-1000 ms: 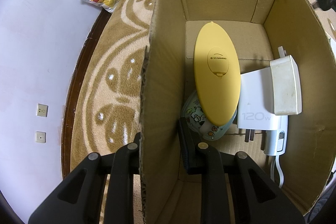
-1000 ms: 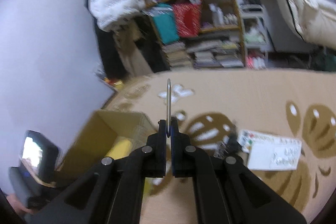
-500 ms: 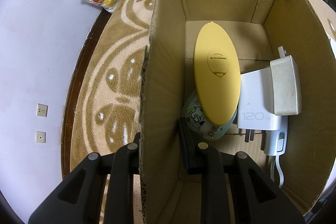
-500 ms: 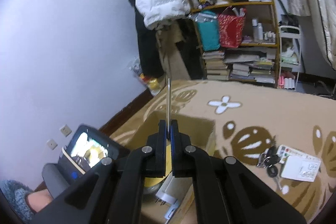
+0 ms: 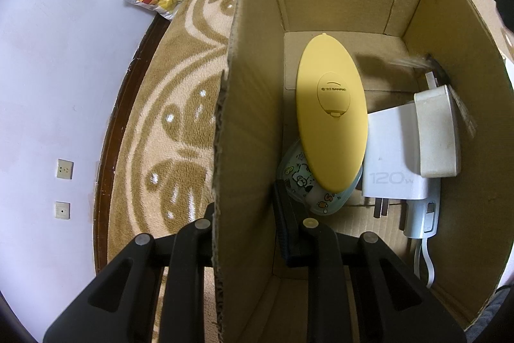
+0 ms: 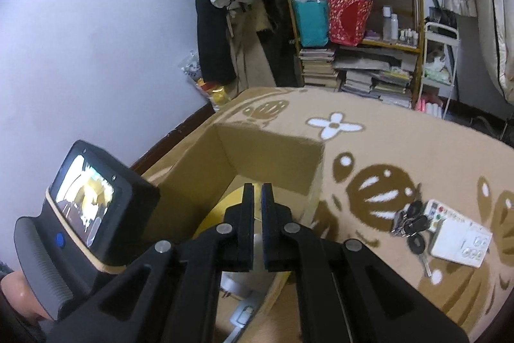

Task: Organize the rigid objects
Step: 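Carry the tag into the box and release it beside the yellow card, then lower the right gripper onto the keys and grasp the key ring, then carry the keys into the box and release them beside the white cube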

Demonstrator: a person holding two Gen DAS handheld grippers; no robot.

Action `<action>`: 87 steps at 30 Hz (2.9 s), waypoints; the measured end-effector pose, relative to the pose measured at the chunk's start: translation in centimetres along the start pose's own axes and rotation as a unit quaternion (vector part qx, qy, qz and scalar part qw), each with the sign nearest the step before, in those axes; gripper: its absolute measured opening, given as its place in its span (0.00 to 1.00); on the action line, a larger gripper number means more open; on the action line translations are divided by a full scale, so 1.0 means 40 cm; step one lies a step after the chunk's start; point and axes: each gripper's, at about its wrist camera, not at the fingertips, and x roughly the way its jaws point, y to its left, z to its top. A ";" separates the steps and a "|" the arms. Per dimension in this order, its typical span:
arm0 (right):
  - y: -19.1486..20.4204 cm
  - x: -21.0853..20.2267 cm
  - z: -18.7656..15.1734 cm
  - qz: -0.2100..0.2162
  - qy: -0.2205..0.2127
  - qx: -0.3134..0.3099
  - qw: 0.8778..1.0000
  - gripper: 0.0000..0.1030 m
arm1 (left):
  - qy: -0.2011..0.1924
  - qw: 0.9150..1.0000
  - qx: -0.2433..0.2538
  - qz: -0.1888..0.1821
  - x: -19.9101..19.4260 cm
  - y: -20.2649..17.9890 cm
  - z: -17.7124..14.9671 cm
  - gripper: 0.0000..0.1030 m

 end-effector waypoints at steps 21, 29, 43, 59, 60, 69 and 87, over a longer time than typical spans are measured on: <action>-0.319 0.051 -0.059 -0.136 0.024 0.140 0.980 0.96 | 0.001 1.000 0.001 0.000 0.000 0.001 -0.004 0.21; -0.376 0.101 -0.106 -0.142 0.059 0.168 0.974 0.96 | 0.000 1.000 0.002 0.003 0.002 0.000 -0.005 0.21; -0.413 0.143 -0.129 -0.120 0.088 0.199 0.969 0.70 | -0.001 1.000 0.006 0.005 0.004 -0.003 -0.006 0.21; -0.443 0.184 -0.114 -0.130 0.078 0.199 0.968 0.24 | -0.001 1.000 0.007 0.006 0.007 -0.004 -0.006 0.21; -0.438 0.179 -0.112 -0.134 0.075 0.193 0.969 0.22 | -0.001 1.000 0.008 0.007 0.008 -0.005 -0.006 0.21; -0.393 0.125 -0.105 -0.139 0.053 0.179 0.973 0.21 | 0.000 1.000 0.010 0.010 0.008 -0.010 -0.005 0.21; -0.187 -0.048 0.040 -0.044 -0.046 0.107 0.992 0.09 | -0.001 1.000 0.003 0.007 -0.002 -0.009 0.000 0.21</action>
